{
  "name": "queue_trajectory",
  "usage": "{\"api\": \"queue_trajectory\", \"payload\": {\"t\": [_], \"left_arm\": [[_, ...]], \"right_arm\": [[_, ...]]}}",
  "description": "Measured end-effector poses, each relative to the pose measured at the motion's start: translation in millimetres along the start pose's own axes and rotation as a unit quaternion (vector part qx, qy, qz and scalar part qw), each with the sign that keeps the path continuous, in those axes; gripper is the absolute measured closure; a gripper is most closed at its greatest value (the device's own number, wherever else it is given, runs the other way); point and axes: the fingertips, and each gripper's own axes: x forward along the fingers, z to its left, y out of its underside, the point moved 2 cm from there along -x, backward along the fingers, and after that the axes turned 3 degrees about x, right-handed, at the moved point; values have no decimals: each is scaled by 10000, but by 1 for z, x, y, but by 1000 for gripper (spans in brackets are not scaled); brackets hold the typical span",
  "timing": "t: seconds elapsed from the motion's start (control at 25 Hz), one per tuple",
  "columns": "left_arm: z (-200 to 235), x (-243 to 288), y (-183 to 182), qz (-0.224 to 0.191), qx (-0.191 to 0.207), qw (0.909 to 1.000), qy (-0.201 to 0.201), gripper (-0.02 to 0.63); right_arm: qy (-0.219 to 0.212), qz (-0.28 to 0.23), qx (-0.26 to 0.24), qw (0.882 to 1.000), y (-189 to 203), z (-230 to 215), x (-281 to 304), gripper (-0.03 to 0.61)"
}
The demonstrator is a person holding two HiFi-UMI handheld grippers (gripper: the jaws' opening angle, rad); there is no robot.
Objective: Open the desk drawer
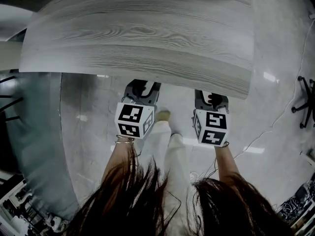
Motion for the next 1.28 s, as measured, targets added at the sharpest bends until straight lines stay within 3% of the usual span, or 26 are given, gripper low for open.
{"api": "queue_trajectory", "payload": {"t": [1.28], "left_arm": [[-11,-23,20,70,-67,9999,-60,489]], "right_arm": [[-31,36,-100,9999,23,5,-18,416]]}}
